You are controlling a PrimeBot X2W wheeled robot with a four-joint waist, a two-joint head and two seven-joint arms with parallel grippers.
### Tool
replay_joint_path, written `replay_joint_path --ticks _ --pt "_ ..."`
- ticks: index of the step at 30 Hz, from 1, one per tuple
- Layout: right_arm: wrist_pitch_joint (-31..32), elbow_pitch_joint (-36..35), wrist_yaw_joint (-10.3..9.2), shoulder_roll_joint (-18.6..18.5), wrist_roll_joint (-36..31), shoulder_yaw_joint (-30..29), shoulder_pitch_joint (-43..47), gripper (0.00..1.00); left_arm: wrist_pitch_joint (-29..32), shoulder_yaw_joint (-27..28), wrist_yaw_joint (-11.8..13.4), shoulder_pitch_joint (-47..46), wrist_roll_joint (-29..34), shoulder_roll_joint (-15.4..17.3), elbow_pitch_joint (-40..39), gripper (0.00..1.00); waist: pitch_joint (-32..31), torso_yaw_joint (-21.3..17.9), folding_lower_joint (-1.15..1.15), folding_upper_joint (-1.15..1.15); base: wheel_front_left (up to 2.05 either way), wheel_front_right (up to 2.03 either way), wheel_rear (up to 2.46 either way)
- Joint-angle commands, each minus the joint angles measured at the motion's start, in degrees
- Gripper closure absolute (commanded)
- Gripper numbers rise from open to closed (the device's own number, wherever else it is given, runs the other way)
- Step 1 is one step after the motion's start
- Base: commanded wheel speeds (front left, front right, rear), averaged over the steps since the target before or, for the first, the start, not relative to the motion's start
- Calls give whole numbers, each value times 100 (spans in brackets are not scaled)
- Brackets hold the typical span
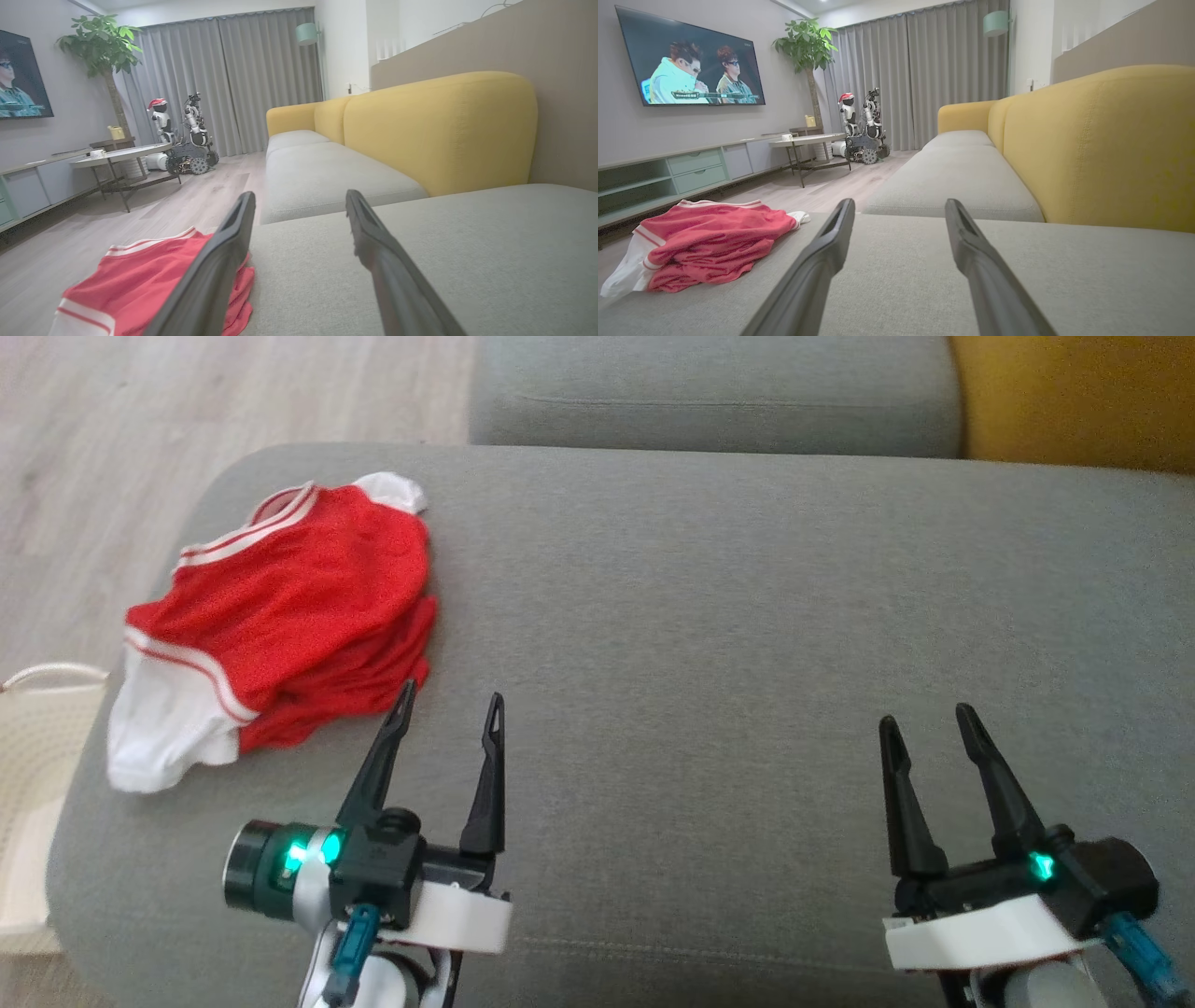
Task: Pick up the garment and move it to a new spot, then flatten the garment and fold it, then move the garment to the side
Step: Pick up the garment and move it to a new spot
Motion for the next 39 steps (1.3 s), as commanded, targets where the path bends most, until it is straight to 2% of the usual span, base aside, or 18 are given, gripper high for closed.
replay_joint_path --ticks 1,12,18,29,35,39 --pt "-64 -224 42 -17 -21 142 -78 0 -70 247 -4 -275 17 -20 -159 0 11 236 0 0 0 0 0" --pt "-65 -294 42 -17 -38 205 58 0 -70 430 -18 -219 -23 -101 -271 0 114 1179 0 0 0 0 0" --pt "-65 -322 42 -17 -72 203 50 0 -70 505 -71 -194 -33 -159 -308 0 158 1540 0 0 0 0 0" --pt "-65 -357 42 -17 -132 175 77 0 -70 613 -137 -176 -19 -234 -358 0 233 1936 0 0 0 0 0" --pt "-65 -371 42 -47 -190 207 59 0 -70 745 -188 -273 -46 -268 -420 0 410 1955 0 0 0 0 0" --pt "-65 -405 42 -159 -230 228 -76 0 -70 962 -361 -721 -114 -248 -407 0 729 1871 0 0 0 0 0"
